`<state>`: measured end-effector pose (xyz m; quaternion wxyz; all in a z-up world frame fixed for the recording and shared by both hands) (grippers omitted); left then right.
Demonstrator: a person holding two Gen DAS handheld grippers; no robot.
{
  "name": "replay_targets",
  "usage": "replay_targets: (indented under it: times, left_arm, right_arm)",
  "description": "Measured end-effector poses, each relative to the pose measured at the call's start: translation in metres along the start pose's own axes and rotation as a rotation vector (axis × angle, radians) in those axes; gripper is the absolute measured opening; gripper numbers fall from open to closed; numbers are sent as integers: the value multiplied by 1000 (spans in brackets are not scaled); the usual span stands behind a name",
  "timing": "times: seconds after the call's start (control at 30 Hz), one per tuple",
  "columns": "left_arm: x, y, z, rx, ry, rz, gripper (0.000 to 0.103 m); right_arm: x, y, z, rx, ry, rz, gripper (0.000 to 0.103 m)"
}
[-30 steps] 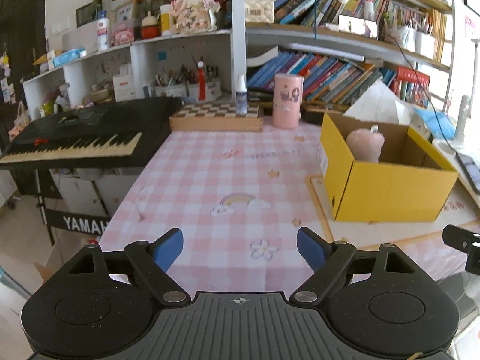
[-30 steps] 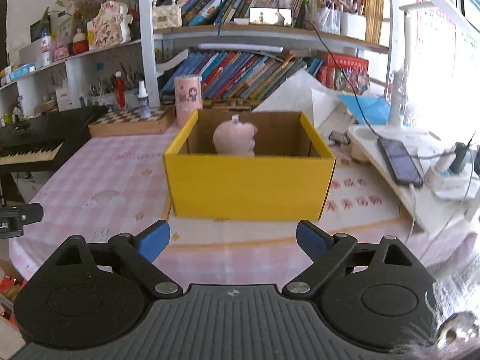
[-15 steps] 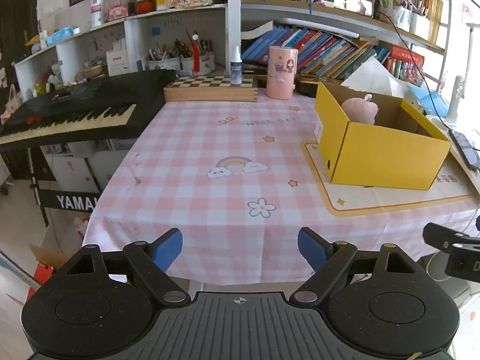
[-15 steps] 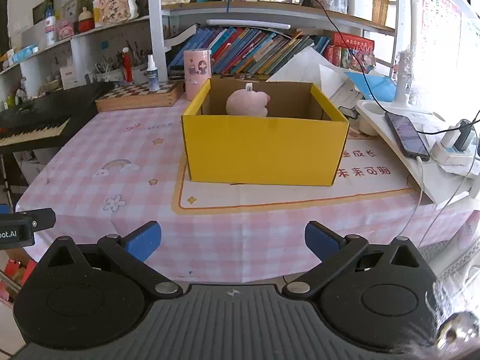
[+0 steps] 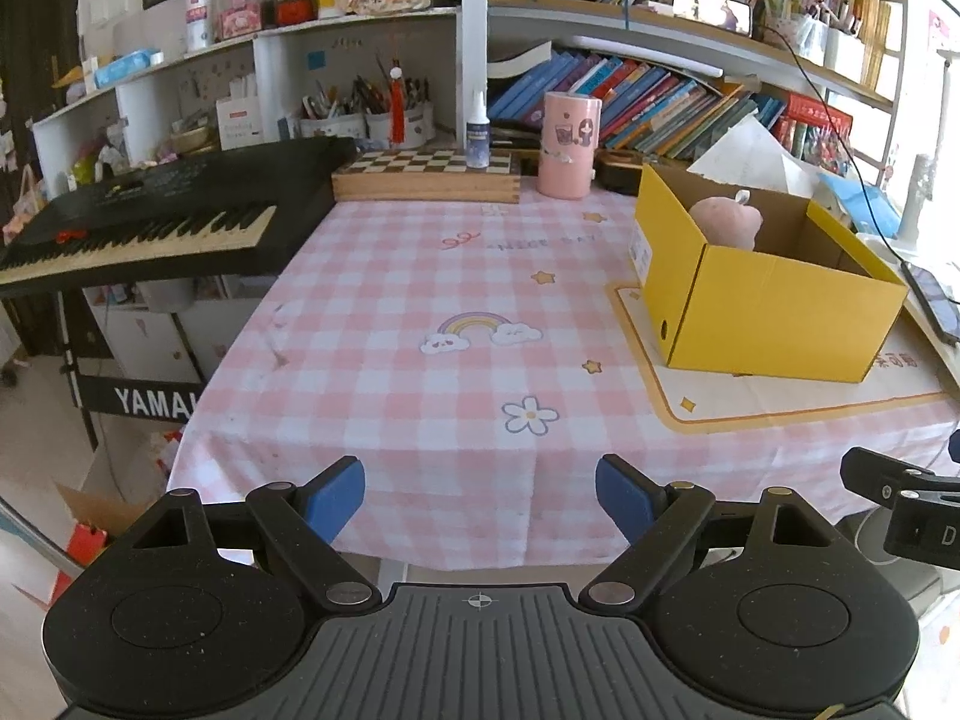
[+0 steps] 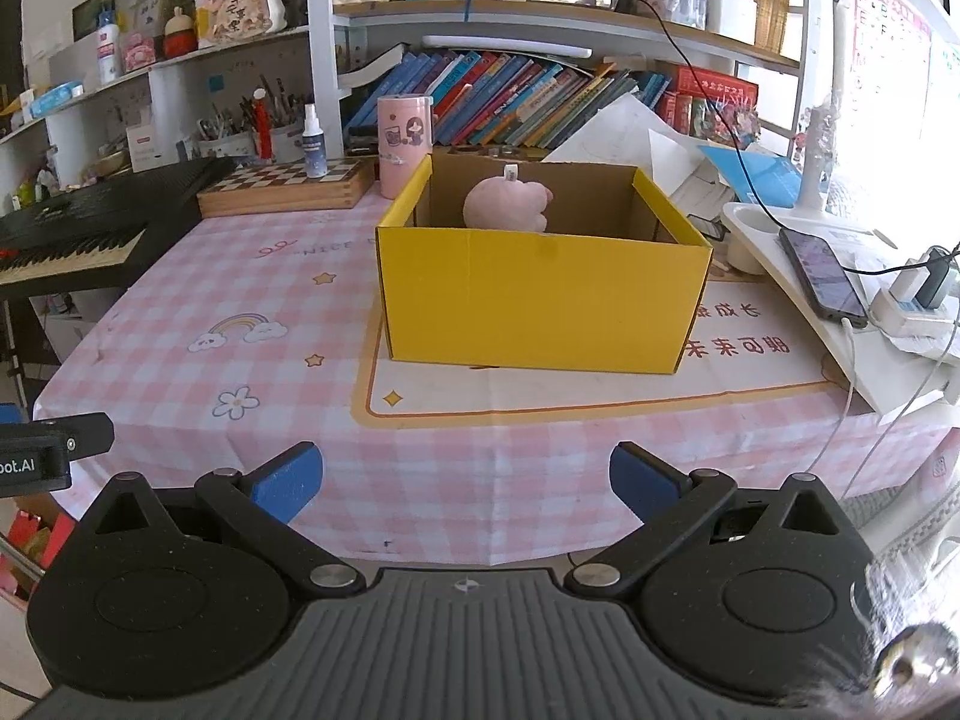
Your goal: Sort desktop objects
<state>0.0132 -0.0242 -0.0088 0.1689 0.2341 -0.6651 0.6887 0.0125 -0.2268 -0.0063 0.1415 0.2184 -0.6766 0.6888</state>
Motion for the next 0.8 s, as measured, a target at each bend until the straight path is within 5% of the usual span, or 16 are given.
replay_targets:
  times: [0.8]
  left_arm:
    - [-7, 5, 5, 0, 23, -21, 89]
  right_arm:
    - [-14, 5, 6, -17, -9, -55, 103]
Point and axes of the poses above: each gripper's, at about its wrist camera, not at the fingertips, and x roughly against the way its jaws point, z to its right, y to its underside, the point moved 1 cm from there along -x, roughly the way its jaws point, and after that the axes turned 8 degrees about z, right-handed, at the moved point
